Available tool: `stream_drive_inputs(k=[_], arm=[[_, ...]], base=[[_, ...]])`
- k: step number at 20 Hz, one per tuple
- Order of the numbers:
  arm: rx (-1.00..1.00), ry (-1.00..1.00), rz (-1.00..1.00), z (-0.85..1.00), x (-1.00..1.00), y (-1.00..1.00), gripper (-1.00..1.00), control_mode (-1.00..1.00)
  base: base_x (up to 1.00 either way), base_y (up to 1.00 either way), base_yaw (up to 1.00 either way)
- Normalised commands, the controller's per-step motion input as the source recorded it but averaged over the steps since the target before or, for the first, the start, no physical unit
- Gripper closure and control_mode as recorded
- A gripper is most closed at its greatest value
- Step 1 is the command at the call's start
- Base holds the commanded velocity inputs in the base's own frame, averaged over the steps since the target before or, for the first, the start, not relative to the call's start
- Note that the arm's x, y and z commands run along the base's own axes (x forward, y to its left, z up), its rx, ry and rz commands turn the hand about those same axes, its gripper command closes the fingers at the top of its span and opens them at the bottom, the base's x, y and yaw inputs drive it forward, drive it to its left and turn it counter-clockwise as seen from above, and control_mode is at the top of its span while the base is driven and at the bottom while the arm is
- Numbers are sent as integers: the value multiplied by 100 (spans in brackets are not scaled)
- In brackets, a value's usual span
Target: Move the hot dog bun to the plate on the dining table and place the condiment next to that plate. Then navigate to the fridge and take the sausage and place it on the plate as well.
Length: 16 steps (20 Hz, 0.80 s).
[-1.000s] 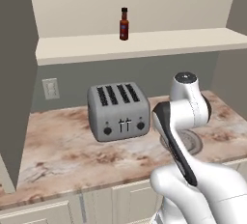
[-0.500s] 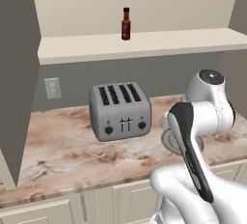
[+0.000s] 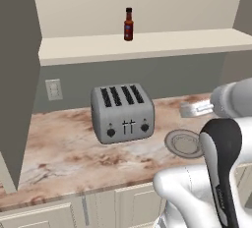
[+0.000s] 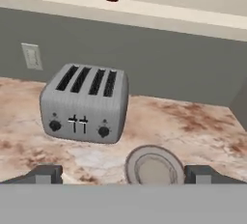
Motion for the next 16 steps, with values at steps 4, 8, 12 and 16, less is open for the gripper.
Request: stream_drive_inputs(k=[4,8,12,16], arm=[[10,-9,0,93,76,0,-100,-100],[10,0,0,73,84,10,-100,-100],[10,-1,0,68,44,22,-100,-100],[13,0,0,41,62,19,-100,-100]], base=[[0,0,0],[0,0,0],[0,0,0],[0,0,0]])
